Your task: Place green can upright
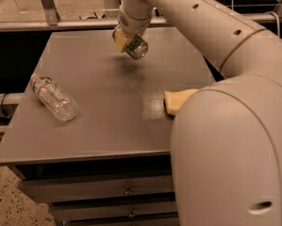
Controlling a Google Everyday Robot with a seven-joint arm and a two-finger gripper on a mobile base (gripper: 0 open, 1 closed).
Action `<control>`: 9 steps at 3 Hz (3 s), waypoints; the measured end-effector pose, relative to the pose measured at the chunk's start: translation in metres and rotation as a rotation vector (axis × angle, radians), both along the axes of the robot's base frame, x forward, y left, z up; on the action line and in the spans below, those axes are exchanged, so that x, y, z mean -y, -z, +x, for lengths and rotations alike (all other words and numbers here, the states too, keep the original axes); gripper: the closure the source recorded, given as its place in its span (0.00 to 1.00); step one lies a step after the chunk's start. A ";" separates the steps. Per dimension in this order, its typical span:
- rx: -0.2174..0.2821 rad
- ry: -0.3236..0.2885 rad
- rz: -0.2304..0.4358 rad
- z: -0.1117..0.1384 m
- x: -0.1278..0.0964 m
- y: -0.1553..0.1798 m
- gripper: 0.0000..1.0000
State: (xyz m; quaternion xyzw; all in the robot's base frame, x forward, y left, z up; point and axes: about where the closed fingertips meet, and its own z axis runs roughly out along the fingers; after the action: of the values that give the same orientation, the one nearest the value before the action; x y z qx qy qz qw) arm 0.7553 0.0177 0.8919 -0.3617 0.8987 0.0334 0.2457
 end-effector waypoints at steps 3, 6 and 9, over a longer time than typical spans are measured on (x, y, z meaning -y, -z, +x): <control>0.317 -0.254 0.583 -0.020 0.083 -0.051 1.00; 0.510 -0.559 0.923 -0.079 0.147 -0.018 1.00; 0.551 -0.656 1.062 -0.095 0.141 0.004 0.58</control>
Offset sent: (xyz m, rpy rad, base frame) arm -0.0258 -0.1192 0.0773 0.5756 -0.4397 0.3365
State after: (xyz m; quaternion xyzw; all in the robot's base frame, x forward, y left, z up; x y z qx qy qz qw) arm 0.6606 -0.1237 0.8881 -0.4412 0.5089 0.4491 0.5870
